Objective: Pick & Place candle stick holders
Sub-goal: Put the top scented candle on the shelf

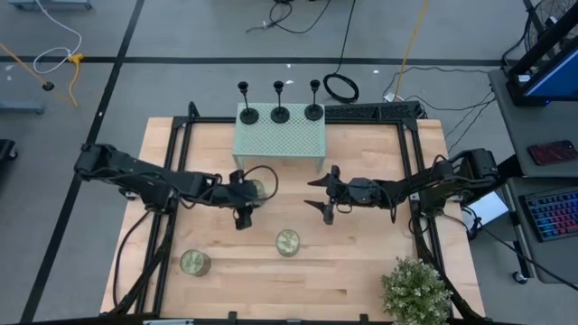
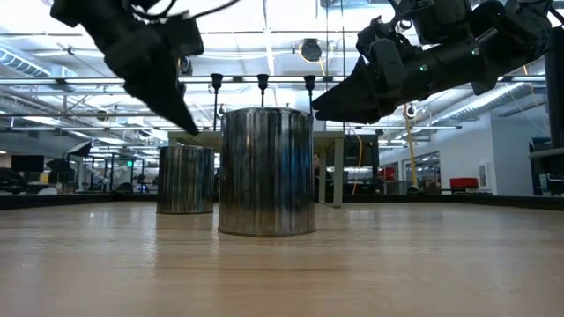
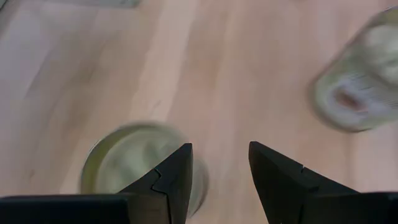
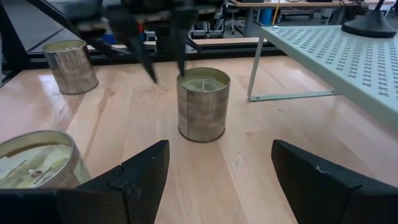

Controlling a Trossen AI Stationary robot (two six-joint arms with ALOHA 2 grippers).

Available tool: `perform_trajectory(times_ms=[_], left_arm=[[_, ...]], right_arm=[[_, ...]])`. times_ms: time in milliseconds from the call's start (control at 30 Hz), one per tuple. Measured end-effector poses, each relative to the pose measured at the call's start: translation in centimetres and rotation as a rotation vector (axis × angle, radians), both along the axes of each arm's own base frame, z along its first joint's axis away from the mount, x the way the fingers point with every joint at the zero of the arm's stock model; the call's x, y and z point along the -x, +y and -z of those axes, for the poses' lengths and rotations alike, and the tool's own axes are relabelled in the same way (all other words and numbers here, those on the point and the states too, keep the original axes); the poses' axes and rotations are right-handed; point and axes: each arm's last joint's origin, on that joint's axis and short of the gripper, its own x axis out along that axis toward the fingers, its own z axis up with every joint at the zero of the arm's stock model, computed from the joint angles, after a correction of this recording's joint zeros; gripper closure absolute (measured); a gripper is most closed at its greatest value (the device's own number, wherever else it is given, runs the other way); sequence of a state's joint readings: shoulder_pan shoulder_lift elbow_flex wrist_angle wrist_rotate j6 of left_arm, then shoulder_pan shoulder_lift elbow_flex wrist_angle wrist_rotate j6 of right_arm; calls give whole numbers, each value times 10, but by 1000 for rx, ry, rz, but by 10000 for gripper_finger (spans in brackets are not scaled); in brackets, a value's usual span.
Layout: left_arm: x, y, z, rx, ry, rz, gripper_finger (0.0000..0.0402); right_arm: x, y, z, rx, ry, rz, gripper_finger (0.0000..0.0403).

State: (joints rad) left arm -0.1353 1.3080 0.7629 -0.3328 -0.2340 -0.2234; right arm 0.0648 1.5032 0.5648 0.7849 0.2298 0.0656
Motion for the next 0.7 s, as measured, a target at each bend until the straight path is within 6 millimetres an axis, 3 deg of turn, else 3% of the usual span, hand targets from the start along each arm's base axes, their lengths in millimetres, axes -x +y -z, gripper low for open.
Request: perform_trajectory(times_ms=[433,533,700], left_arm=[[-7,13,25,-50,131,-70,245],[-7,13,25,-65,138,-36,278],[-8,14,24,-73,133,-22,378]], right_arm=[[0,1,1,0,11,-3,129],[0,1,1,1,11,-2,129],[0,1,1,2,12,-3,129]])
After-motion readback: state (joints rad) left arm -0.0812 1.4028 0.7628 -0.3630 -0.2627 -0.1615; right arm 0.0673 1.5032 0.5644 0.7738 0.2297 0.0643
